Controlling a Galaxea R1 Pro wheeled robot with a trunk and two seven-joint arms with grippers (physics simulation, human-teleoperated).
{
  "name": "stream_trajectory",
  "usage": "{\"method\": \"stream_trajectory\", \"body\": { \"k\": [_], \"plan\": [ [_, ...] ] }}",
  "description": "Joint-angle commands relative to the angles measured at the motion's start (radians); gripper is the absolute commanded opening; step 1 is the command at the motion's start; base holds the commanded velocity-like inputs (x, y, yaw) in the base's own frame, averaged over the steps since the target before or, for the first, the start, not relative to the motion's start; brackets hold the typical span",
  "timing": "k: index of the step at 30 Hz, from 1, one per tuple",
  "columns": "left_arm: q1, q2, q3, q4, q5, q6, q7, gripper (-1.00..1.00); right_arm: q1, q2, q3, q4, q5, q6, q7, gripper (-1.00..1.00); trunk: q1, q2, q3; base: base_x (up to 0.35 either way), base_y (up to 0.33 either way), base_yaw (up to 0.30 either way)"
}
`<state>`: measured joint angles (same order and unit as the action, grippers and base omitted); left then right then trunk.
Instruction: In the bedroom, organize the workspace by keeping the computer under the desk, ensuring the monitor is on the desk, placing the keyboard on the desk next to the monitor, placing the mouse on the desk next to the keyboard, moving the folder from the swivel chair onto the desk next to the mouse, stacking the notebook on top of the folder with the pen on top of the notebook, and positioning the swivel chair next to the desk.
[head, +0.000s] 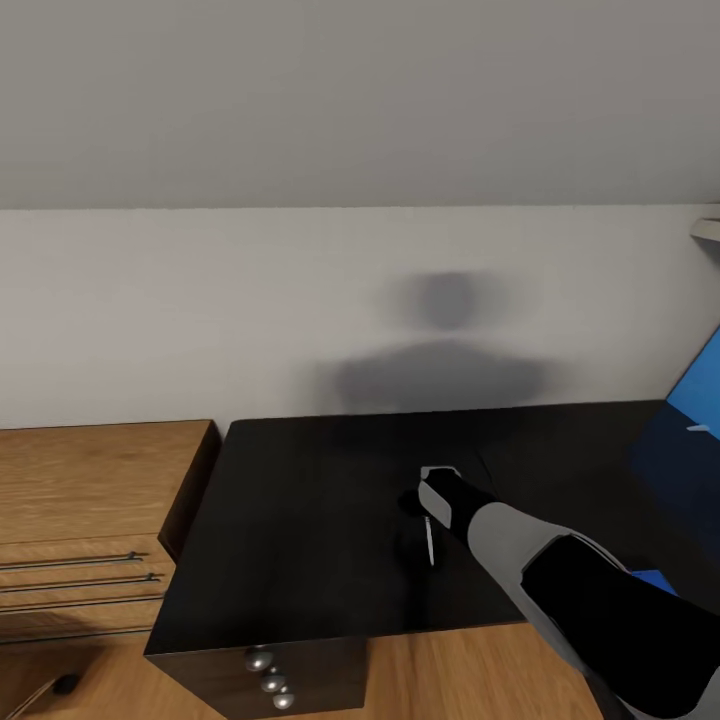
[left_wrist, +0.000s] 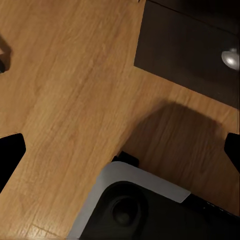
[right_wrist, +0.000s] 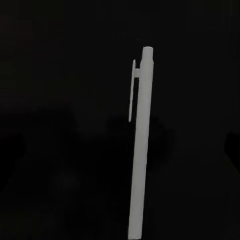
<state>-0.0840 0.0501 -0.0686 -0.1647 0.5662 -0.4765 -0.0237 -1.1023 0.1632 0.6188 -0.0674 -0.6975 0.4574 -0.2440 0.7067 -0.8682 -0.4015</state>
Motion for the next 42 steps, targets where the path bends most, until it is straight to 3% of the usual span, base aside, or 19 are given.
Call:
{"method": "stream_trajectory", "body": {
  "k": [1, 3, 22, 42],
  "plan": [
    [-0.001, -0.005, -0.007, 0.001, 0.011, -0.003, -0.002, 1.00, -0.006, 0.000, 0.011, -0.008, -0.011, 0.005, -0.006, 1.00, 0.000, -0.001, -0.001, 0.000, 0.000, 0.000],
    [-0.001, -0.014, -0.007, 0.001, 0.011, -0.003, -0.002, 1.00, -0.018, 0.000, 0.011, -0.010, -0.010, 0.004, -0.006, 1.00, 0.000, -0.001, -0.001, 0.000, 0.000, 0.000],
    [0.000, -0.010, -0.005, 0.001, 0.011, -0.005, 0.002, 1.00, -0.125, -0.012, 0.011, -0.008, -0.013, 0.006, -0.006, 1.00, 0.000, -0.001, -0.001, 0.000, 0.000, 0.000],
    [0.000, -0.010, -0.003, 0.001, 0.012, -0.004, 0.001, 1.00, -0.129, -0.013, 0.010, -0.005, -0.013, 0.044, -0.007, 1.00, 0.069, -0.127, -0.058, 0.000, 0.000, 0.000]
  ]
}}
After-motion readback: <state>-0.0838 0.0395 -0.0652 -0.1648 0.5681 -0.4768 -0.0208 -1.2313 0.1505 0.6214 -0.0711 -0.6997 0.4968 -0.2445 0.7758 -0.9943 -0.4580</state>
